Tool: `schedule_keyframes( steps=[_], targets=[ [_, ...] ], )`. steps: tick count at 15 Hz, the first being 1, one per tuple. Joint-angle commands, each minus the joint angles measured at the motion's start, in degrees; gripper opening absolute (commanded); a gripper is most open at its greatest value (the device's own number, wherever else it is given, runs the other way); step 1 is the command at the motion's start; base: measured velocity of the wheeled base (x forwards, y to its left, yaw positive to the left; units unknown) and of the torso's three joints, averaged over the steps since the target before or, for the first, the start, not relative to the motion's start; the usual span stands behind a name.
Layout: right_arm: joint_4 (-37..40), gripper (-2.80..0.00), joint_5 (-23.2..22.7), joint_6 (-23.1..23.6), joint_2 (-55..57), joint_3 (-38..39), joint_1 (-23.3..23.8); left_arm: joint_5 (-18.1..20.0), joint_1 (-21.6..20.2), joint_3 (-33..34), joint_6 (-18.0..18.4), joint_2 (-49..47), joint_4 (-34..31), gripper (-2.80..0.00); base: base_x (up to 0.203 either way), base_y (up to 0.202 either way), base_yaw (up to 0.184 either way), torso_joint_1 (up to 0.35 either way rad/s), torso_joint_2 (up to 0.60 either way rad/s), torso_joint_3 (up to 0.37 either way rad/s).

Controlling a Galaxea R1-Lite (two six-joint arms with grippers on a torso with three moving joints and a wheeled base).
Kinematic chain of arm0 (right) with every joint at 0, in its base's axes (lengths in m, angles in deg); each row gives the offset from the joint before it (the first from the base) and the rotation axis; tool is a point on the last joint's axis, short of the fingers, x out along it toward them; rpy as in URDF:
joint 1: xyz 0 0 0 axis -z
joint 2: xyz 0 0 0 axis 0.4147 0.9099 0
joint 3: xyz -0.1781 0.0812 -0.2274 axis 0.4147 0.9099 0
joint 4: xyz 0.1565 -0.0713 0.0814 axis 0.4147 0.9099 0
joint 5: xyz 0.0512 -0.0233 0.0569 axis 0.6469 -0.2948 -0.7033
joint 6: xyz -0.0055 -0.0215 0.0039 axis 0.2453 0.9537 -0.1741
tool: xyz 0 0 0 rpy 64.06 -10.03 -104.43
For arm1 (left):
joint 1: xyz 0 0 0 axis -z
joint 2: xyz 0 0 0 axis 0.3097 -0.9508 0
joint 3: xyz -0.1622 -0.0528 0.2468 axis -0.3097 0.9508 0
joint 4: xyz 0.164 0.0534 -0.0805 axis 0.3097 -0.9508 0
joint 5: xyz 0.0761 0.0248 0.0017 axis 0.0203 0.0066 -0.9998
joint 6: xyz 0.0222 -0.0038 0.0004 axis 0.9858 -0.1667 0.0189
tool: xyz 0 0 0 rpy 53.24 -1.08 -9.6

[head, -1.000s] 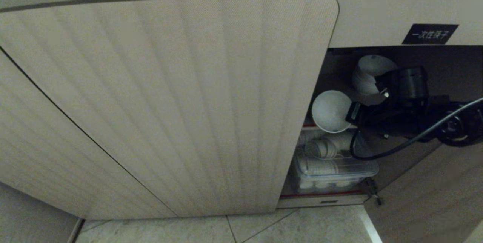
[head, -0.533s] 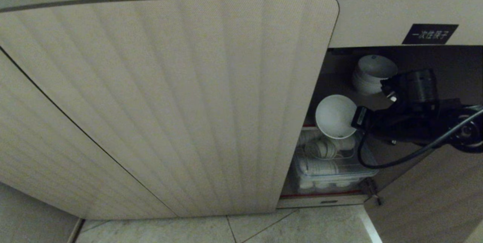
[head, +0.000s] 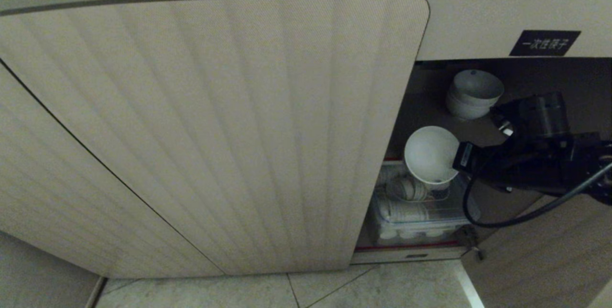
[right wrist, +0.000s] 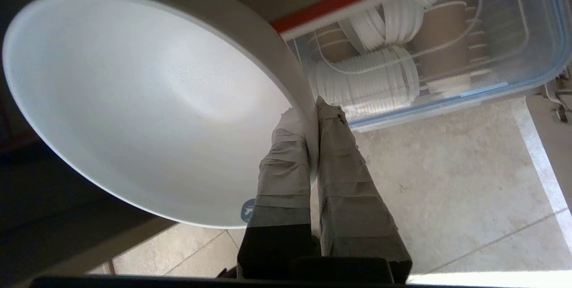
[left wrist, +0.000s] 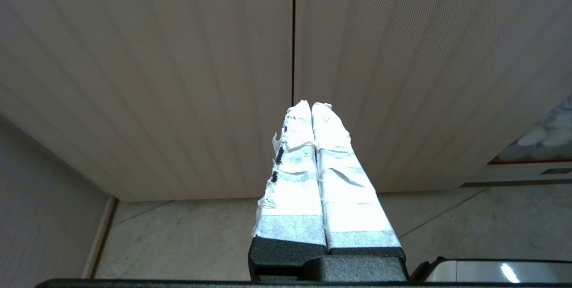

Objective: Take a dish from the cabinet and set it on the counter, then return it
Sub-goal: Place it on the table

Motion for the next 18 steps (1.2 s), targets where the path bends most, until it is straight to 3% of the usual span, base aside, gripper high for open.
schedule_keyframes(
  steps=[1, 18],
  targets=[
    [0.71, -2.8, -0.01, -0.04, -1.43, 0.98, -0.04, 0.02, 0.04, 0.01, -0.02, 0.0, 0.02, -2.8, 0.0, 0.0, 0.0, 0.0, 0.0, 0.0],
    [5.73, -2.8, -0.1, 0.25, -13.78, 12.02, -1.58, 0.03, -0.04, 0.01, -0.02, 0.0, 0.02, -2.8, 0.0, 0.0, 0.0, 0.0, 0.0, 0.0]
  ],
)
